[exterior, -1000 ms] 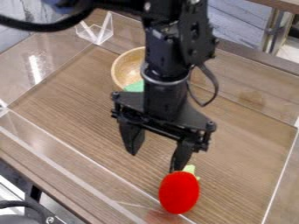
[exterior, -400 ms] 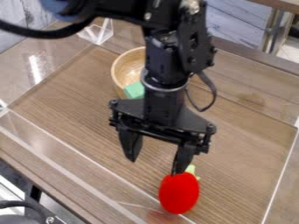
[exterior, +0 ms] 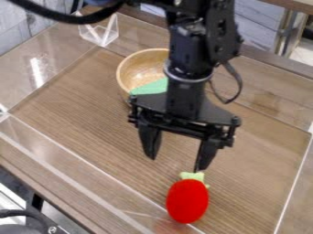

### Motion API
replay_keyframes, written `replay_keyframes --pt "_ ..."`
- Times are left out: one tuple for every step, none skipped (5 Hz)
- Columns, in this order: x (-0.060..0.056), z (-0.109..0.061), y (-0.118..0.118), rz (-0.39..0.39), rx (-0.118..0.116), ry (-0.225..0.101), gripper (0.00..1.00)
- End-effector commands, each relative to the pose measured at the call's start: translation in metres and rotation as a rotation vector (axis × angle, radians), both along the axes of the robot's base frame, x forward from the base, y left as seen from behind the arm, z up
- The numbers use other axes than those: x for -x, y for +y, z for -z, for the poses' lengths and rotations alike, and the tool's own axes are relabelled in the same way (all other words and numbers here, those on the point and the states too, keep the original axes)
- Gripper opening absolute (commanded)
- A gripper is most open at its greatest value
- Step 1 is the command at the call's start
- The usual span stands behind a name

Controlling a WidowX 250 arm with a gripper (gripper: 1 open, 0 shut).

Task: Move the red fruit to the left

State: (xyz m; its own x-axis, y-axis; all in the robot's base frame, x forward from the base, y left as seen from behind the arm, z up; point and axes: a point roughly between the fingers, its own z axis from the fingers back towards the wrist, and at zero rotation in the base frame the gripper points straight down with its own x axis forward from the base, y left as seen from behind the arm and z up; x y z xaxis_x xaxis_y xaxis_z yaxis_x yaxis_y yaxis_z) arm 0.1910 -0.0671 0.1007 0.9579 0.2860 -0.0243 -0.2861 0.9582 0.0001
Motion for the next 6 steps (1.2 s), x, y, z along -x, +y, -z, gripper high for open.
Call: replay_keyframes --pt "-0.007 -0.011 -0.012 0.008 0.016 -0.032 1.0" --pt "-0.004 -0.006 -0.018 -0.015 0.021 -0.027 1.0" --pt "-0.008 0.005 -0.009 -0.033 0.023 -0.024 1.0" --pt "-0.014 0.017 -0.001 -0.051 0.025 -0.019 1.0" --pt "-0.013 0.032 0.01 -0.102 0.029 -0.018 1.0" --pt "-0.013 0.046 0.017 -0.154 0.034 -0.018 1.0"
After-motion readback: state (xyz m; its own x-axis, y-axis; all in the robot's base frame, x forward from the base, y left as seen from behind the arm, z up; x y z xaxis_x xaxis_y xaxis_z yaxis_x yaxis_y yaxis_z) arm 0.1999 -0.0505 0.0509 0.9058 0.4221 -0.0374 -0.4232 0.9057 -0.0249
